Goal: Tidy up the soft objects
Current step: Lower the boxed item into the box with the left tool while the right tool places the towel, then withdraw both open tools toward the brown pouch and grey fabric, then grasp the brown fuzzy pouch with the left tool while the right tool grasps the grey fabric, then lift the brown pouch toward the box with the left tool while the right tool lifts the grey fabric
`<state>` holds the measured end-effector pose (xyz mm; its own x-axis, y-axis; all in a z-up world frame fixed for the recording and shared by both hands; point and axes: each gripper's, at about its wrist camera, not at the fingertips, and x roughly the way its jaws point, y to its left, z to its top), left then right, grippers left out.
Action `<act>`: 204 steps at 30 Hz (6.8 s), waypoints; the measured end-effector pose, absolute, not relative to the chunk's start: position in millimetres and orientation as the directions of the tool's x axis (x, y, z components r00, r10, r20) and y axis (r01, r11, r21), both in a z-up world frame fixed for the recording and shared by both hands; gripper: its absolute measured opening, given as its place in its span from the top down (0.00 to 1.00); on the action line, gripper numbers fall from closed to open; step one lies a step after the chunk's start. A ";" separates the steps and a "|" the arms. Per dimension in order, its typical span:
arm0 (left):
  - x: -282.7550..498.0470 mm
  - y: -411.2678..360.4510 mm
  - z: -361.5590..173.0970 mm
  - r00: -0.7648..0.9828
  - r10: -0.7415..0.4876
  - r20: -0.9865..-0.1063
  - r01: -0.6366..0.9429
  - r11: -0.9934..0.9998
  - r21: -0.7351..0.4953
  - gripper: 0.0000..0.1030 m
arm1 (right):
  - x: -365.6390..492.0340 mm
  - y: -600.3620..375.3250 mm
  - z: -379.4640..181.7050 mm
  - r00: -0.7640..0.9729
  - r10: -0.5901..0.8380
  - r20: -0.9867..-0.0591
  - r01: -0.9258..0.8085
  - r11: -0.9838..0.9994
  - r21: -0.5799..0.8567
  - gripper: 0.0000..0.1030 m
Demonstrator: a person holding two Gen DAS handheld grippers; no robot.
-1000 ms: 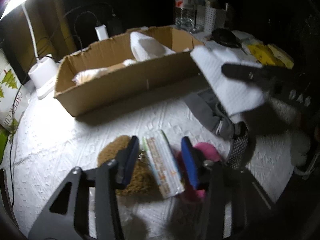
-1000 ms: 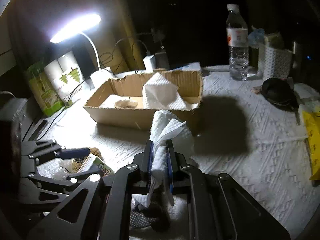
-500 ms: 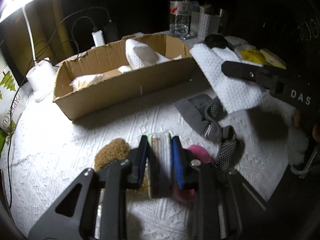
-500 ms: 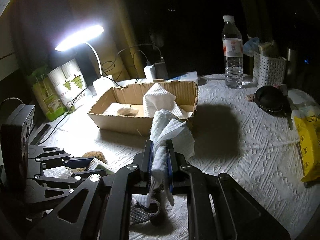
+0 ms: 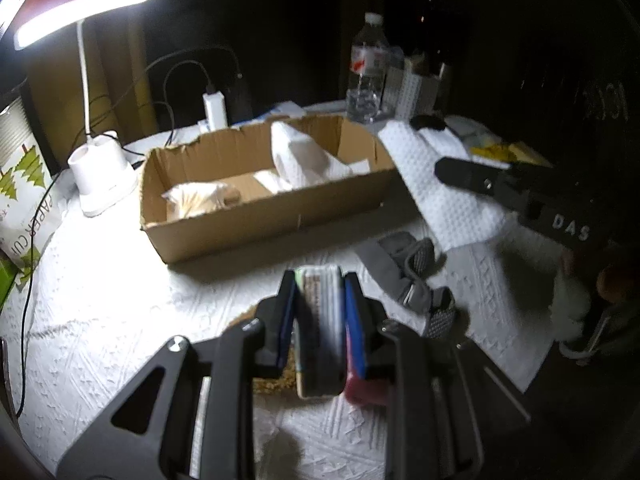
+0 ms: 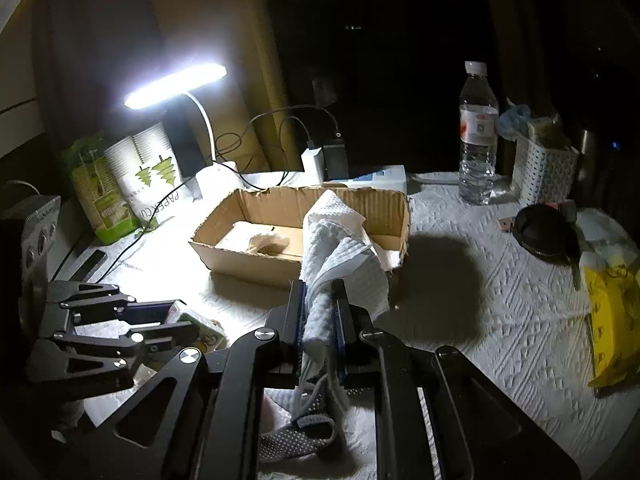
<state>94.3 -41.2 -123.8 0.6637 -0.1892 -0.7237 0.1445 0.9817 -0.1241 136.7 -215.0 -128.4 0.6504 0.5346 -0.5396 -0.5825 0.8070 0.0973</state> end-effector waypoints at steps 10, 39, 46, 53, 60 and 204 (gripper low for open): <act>94.9 -11.6 -102.8 0.712 -0.195 -0.675 0.127 0.981 -0.150 0.76 | 141.7 -189.5 -115.0 0.647 0.540 -0.538 -0.602 0.795 0.073 0.87; 161.0 48.4 -85.0 0.778 -0.165 -0.607 0.065 0.981 -0.183 0.76 | 246.2 -102.7 -140.9 0.571 0.526 -0.631 -0.661 0.750 0.028 0.87; 185.1 38.7 -98.0 0.759 -0.174 -0.628 0.074 0.980 -0.183 0.76 | 273.1 -99.9 -177.2 0.553 0.445 -0.705 -0.621 0.784 0.007 0.87; 210.0 24.2 -110.6 0.740 -0.205 -0.641 0.106 0.976 -0.189 0.76 | 291.6 -129.1 -189.6 0.591 0.345 -0.729 -0.525 0.851 -0.022 0.87; 233.2 6.1 -124.1 0.714 -0.221 -0.665 0.131 0.974 -0.183 0.76 | 291.9 -145.9 -186.4 0.620 0.344 -0.705 -0.501 0.865 -0.019 0.87; 100.2 -6.2 -137.9 0.668 -0.168 -0.726 0.109 0.986 -0.127 0.52 | 118.1 -186.1 -164.7 0.634 0.394 -0.665 -0.485 0.873 0.055 0.66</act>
<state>100.2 -6.2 -137.9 0.6675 -0.1675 -0.7255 0.1092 0.9858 -0.1272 118.1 -186.1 -164.7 0.6343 0.3939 -0.6653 -0.4848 0.8729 0.0546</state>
